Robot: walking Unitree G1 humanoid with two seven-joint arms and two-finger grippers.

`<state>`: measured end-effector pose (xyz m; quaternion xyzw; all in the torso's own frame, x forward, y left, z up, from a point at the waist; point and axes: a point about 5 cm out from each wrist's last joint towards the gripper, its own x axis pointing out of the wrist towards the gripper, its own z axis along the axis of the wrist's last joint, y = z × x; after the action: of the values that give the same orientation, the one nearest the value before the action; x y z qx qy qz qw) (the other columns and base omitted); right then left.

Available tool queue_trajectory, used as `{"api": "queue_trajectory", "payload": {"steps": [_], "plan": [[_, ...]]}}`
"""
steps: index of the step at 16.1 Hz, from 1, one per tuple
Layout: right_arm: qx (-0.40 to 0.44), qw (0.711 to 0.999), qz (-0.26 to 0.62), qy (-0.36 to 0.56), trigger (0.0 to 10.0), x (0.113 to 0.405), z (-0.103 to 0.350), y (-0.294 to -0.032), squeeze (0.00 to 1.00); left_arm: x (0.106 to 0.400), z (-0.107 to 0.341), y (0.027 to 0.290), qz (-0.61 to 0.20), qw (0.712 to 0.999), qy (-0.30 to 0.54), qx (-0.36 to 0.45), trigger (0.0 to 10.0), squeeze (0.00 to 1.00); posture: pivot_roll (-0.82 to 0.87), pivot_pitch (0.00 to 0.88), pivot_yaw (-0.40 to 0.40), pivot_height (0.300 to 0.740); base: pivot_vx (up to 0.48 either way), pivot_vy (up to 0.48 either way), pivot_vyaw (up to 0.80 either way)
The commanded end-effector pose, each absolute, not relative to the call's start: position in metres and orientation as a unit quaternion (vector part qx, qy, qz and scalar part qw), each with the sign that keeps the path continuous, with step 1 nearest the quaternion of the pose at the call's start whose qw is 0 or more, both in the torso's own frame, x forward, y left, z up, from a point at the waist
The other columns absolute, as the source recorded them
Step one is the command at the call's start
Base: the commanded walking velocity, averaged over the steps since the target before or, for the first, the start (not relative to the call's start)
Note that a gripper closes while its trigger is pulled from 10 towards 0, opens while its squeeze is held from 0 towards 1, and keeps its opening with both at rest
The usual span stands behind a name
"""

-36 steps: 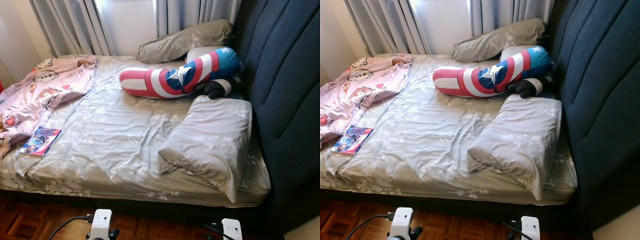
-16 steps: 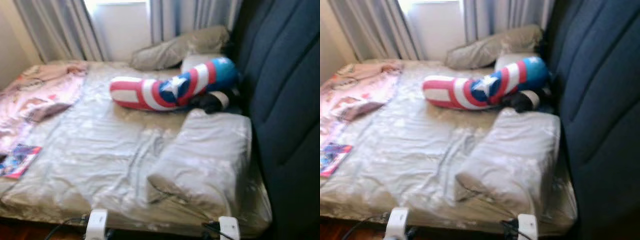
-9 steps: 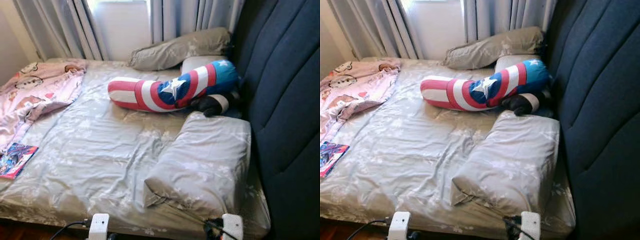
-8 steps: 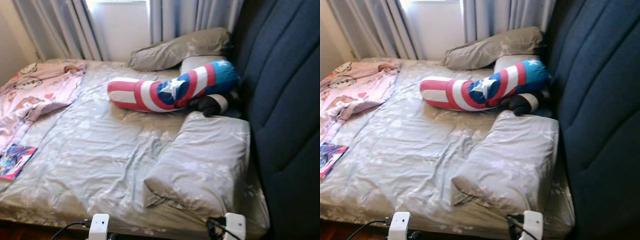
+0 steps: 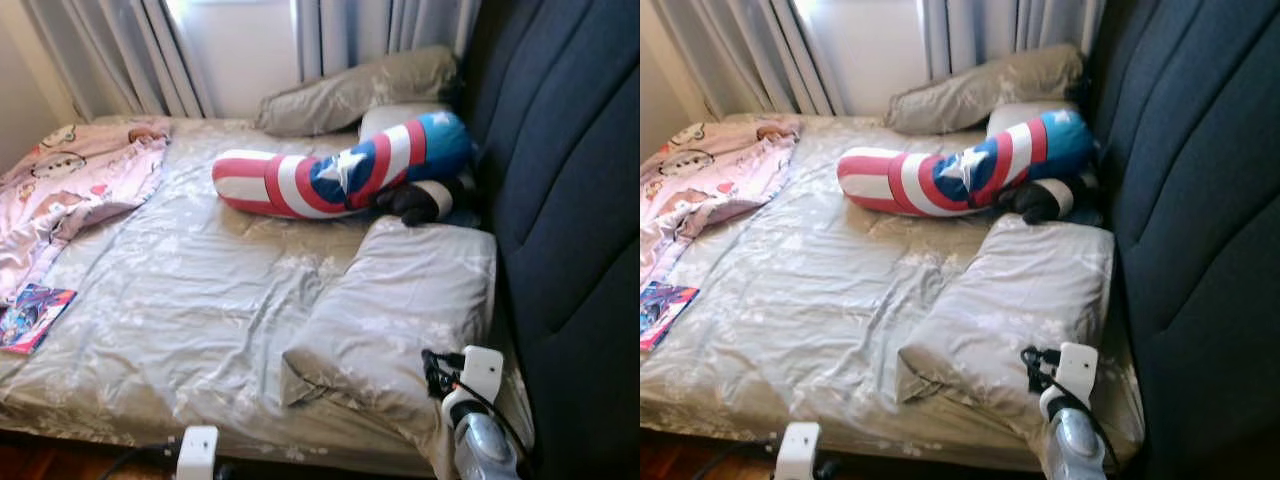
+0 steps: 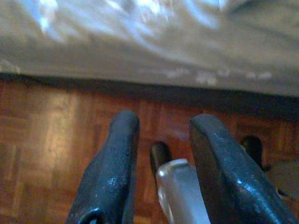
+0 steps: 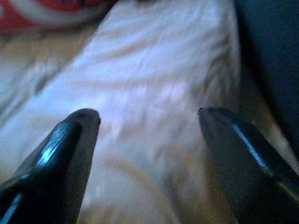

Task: Clean up the room

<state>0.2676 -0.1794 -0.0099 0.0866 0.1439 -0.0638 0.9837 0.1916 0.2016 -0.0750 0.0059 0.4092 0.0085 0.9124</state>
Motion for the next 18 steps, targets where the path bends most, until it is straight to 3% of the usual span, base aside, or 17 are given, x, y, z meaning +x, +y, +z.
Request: {"api": "queue_trajectory", "payload": {"steps": [1, 4, 5, 9, 15, 18], "plan": [[0.086, 0.992, -0.064, 0.073, 10.0, 0.286, 0.015, -0.185, 0.00, 0.202, -0.067, 0.207, 0.010, 0.925, 0.380, 0.004, 10.0, 0.00, -0.02, 0.000, 0.021, 0.740, 0.000, 0.000, 0.00], [0.078, 0.990, -0.054, 0.100, 10.0, 0.281, 0.007, -0.185, 0.00, 0.226, -0.050, 0.205, 0.021, 0.949, 0.313, 0.004, 10.0, 0.00, -0.02, 0.000, 0.015, 0.740, 0.166, 0.000, 0.00], [0.075, 0.989, -0.054, 0.114, 10.0, 0.273, 0.000, -0.186, 0.00, 0.260, -0.019, 0.198, 0.017, 0.978, 0.208, -0.001, 10.0, 0.00, -0.01, 0.000, 0.014, 0.740, 0.266, 0.000, 0.00], [0.079, 0.989, -0.045, 0.116, 10.0, 0.269, -0.003, -0.178, 0.00, 0.298, 0.035, 0.181, -0.001, 0.999, 0.041, 0.000, 10.0, 0.00, -0.01, 0.000, 0.018, 0.740, 0.278, 0.000, 0.00], [0.078, 0.990, -0.039, 0.114, 10.0, 0.272, -0.001, -0.178, 0.00, 0.299, 0.042, 0.170, -0.017, 1.000, 0.013, -0.009, 10.0, 0.00, -0.01, 0.000, 0.009, 0.740, 0.316, 0.000, 0.00], [0.078, 0.989, -0.043, 0.121, 10.0, 0.271, -0.003, -0.178, 0.00, 0.302, 0.044, 0.165, -0.036, 0.999, 0.014, -0.012, 10.0, 0.00, -0.01, 0.000, 0.008, 0.740, 0.000, 0.000, 0.00]]}}
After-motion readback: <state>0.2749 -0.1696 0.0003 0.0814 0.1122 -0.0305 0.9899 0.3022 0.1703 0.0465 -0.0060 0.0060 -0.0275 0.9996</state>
